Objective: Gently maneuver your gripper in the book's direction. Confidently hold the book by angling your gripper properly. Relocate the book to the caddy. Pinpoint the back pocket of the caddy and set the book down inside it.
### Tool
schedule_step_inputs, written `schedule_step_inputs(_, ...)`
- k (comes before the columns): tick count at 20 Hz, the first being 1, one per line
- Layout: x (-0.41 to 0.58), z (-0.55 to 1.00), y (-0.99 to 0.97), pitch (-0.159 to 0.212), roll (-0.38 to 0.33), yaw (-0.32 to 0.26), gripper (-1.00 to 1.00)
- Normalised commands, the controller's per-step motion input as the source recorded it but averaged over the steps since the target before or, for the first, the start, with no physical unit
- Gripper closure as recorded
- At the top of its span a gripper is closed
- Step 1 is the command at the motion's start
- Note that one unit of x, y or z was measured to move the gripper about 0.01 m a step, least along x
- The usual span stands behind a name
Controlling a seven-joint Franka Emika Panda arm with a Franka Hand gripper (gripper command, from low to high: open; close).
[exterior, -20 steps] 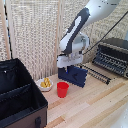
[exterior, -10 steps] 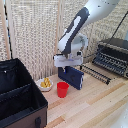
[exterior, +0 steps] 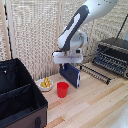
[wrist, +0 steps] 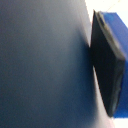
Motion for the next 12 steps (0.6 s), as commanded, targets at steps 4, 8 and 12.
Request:
schedule_step_inputs(4,0.377,0.67,-0.12,0.183,0.004,-0.157,1.0)
schedule_step_inputs(8,0.309,0.8,-0.16,0.167,0.0,-0.201,1.0)
schedule_step_inputs(12,0.306,0.84,-0.06,0.146,0.0,-0.193,1.0)
